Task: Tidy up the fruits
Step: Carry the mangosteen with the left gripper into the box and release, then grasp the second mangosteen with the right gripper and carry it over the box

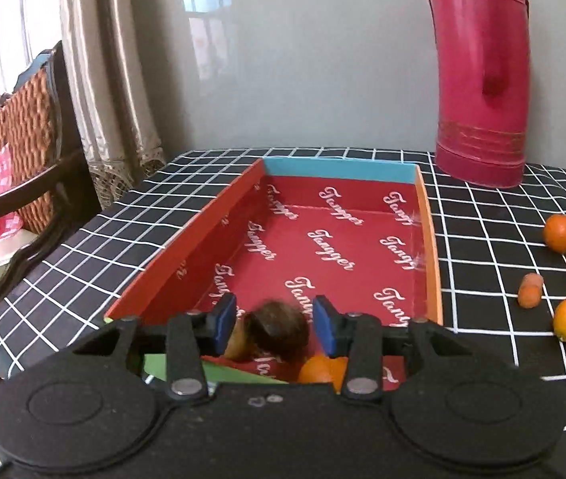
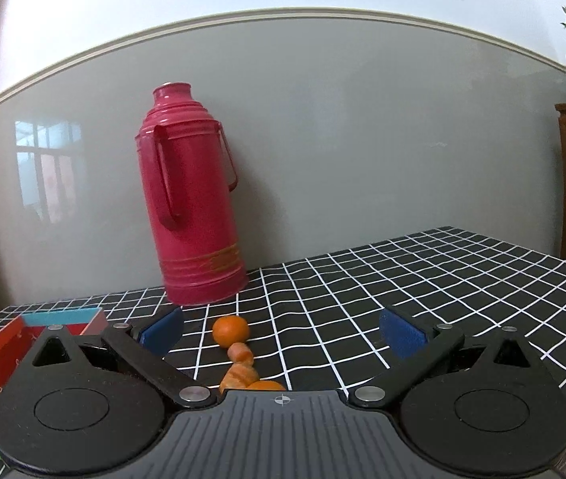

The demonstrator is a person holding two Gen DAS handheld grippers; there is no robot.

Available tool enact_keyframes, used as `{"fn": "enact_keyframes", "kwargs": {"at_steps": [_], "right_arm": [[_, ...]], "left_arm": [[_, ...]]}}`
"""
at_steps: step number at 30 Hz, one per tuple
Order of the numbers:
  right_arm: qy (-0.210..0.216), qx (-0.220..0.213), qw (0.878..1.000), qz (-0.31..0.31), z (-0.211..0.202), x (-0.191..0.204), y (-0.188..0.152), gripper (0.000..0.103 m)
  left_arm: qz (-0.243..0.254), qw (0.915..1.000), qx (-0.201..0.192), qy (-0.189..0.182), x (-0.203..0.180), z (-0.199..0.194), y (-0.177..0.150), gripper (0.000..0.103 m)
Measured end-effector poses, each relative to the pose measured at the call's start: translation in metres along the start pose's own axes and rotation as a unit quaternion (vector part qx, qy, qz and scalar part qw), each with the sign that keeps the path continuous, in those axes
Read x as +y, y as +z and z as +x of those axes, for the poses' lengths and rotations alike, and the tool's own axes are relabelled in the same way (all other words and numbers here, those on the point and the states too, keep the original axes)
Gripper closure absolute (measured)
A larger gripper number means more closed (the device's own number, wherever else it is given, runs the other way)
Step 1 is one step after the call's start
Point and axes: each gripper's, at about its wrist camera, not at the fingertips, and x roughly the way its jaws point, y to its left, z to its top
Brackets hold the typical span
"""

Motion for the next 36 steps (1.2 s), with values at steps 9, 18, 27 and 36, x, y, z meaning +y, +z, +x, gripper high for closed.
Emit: {"fn": "enact_keyframes", "kwargs": {"at_steps": [9,18,27,36], "right_arm": [[0.031,0.023,0.999,-0.019,0.004,0.008,-0.005,0.0],[0.111,0.081,0.987,-0.088,0.015,0.045,-0.026,0.001],[0.089,0.144,0.981,-0.095,0.039,0.052,-0.044,0.033],[0.078,0.177,0.979,-0.068,0.061,0.044,-0.051,0.064]], "left_arm": [[-0.032,0.9984,-0.047,-0.005,0.018,-0.023,0.008,0.017],[-0.038,0.9965,-0.072,0.021,0.035,-0.028,0.012,0.012],[-0.071,0.9947,-0.065,0.035,0.065,-0.028,0.016,0.01],[-0.092,0.993,-0.056,0.048,0.089,-0.026,0.016,0.008]]}}
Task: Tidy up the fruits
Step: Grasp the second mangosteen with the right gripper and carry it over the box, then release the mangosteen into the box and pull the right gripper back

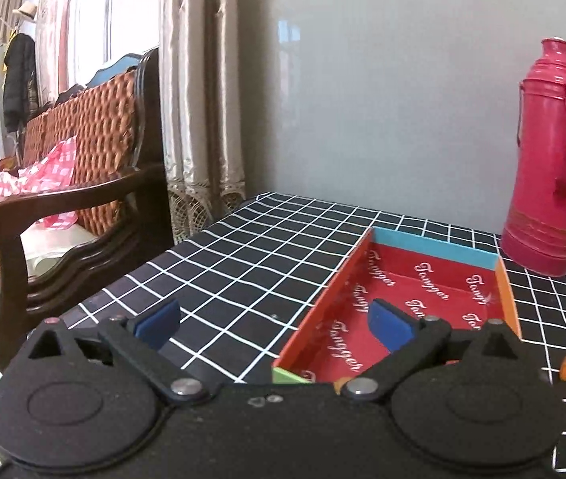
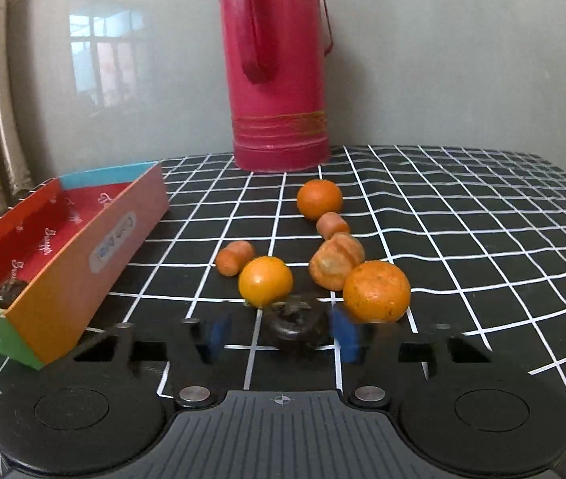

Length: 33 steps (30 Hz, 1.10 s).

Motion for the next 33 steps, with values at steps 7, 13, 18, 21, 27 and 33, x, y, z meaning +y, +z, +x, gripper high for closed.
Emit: {"fn": "enact_keyframes", "kwargs": {"at_steps": [7,13,18,21,27,33], "right_arm": [[-0.002,-0.006,1.0,0.0,0.002,0.007,0.001,0.065],[0.044,-0.062,0.997,0.001,-0.018,0.02,0.008,0.065],[0.12,-0.091,0.989,-0.002,-0.027,0.043,0.014,0.065],[0.164,-0.102,0.981,-0.024,-0.031,0.064,0.015,0.065],[0.2,-0.096,0.973,-0.07,-0.027,0.105,0.009,0.064],[0.192,-0.076,0.975,-0.087,-0.014,0.129,0.0,0.064]], "left_arm": [[-0.021,0.9996,0.004,0.018,0.02,0.002,0.002,0.008],[-0.046,0.9979,0.012,0.043,0.042,0.006,0.004,0.008],[-0.069,0.9953,0.033,0.06,0.063,0.013,0.003,0.008],[-0.077,0.9939,0.043,0.067,0.073,0.017,0.002,0.008],[-0.077,0.9935,0.043,0.072,0.081,0.017,0.002,0.008],[-0.071,0.9941,0.039,0.073,0.082,0.017,0.002,0.008]]}}
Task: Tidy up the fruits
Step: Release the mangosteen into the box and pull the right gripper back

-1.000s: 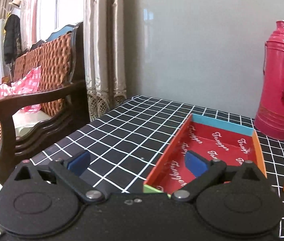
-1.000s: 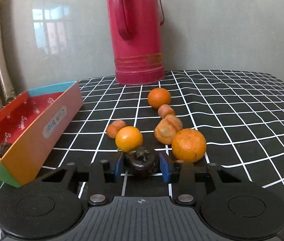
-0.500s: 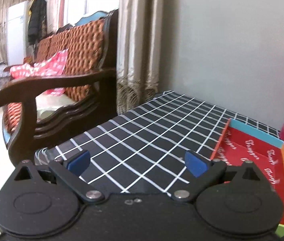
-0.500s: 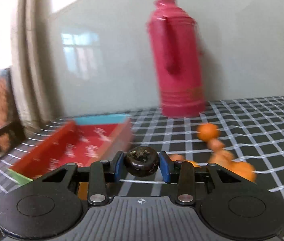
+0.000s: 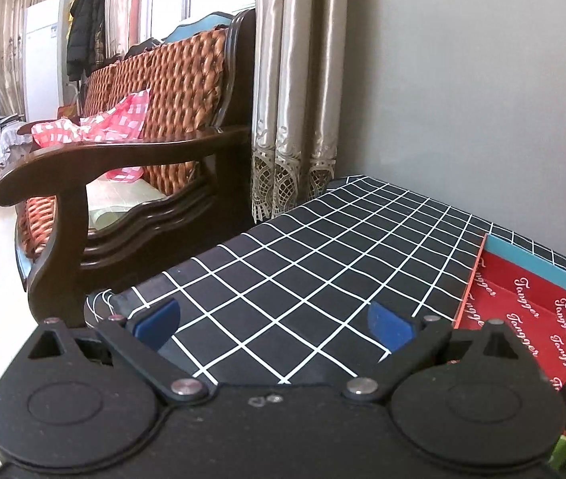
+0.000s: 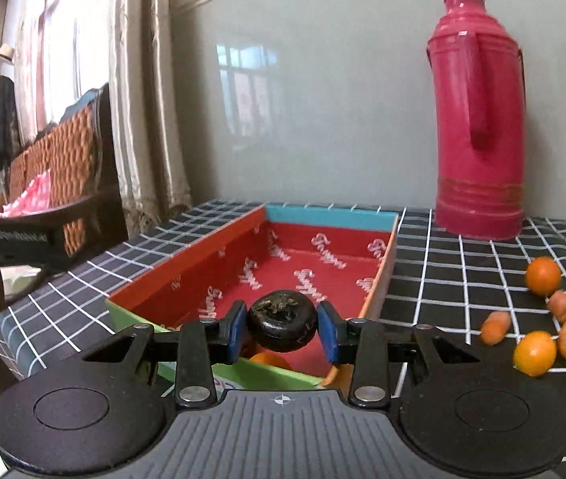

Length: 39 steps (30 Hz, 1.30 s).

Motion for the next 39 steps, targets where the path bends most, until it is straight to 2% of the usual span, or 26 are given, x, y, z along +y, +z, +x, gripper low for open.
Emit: {"fn": "enact_keyframes", "kwargs": {"at_steps": [2,4,6,13,15,16,21,25,28,32,35,39], "right_arm": [[-0.011,-0.002,1.0,-0.014,0.005,0.006,-0.001,0.061],[-0.01,-0.003,1.0,-0.013,0.006,0.006,-0.002,0.042],[0.0,-0.008,1.0,0.001,0.003,0.004,0.0,0.04],[-0.017,-0.035,0.999,0.025,-0.016,-0.012,0.007,0.039],[-0.03,-0.042,0.998,0.028,-0.022,-0.018,0.009,0.033],[-0.039,-0.046,0.998,0.029,-0.025,-0.02,0.01,0.027],[-0.114,-0.068,0.991,0.011,-0.044,-0.033,0.011,0.013],[-0.176,-0.086,0.981,0.005,-0.058,-0.047,0.01,0.004],[-0.235,-0.097,0.967,0.014,-0.07,-0.063,0.009,0.0],[-0.314,-0.1,0.943,0.047,-0.087,-0.093,0.009,0.0],[-0.371,-0.098,0.92,0.078,-0.1,-0.115,0.008,0.0],[-0.462,-0.1,0.876,0.09,-0.114,-0.135,0.002,0.0]], "left_arm": [[0.001,1.0,-0.001,0.001,0.0,0.0,0.001,0.008],[0.002,1.0,-0.001,0.002,-0.001,0.001,0.001,0.008],[0.001,1.0,0.001,0.001,-0.001,0.002,0.001,0.008],[0.01,0.9999,-0.004,-0.01,-0.013,-0.004,-0.001,0.008],[0.017,0.9997,-0.008,-0.014,-0.019,-0.007,-0.003,0.008],[0.02,0.9996,-0.01,-0.015,-0.022,-0.009,-0.003,0.008],[0.04,0.9984,-0.024,-0.032,-0.042,-0.018,-0.008,0.008],[0.06,0.995,-0.04,-0.069,-0.066,-0.031,-0.015,0.008],[0.079,0.9891,-0.056,-0.111,-0.088,-0.045,-0.022,0.008],[0.115,0.9757,-0.068,-0.173,-0.121,-0.064,-0.037,0.008],[0.149,0.9632,-0.073,-0.211,-0.15,-0.075,-0.053,0.008],[0.206,0.9446,-0.087,-0.241,-0.184,-0.092,-0.08,0.008]]}}
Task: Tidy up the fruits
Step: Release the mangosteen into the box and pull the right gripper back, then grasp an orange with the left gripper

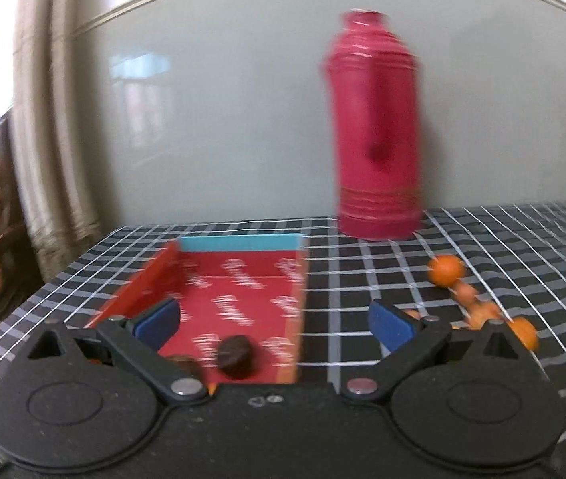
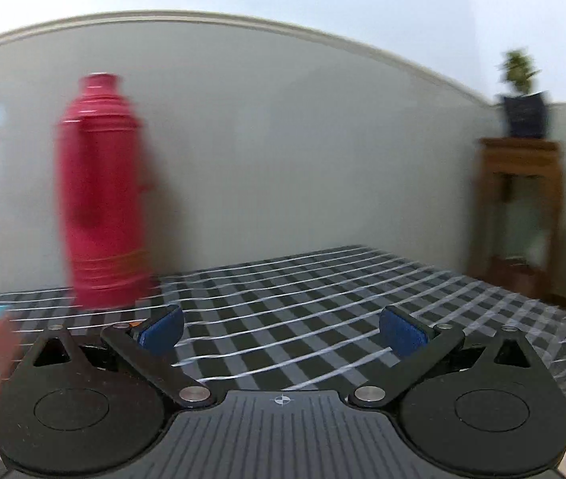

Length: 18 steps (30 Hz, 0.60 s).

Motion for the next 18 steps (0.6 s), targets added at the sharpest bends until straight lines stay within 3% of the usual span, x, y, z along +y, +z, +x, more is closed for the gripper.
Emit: {"fn": "enact_keyframes", "kwargs": {"at_steps": [5,10,18], "right_arm": [[-0.038,-0.003,0.999,-0.009,0.004,-0.019,0.0,0.0],[-0.027,0.007,1.0,0.004,0.01,-0.035,0.003,0.0],[-0.012,0.008,1.0,0.011,0.008,-0.045,0.006,0.0]], "left_arm": [[0.052,0.9979,0.006,-0.039,-0.04,0.01,-0.011,0.012],[0.066,0.9954,0.025,-0.065,-0.065,0.024,-0.018,0.028],[0.073,0.9917,0.044,-0.097,-0.089,0.035,-0.022,0.039]]}}
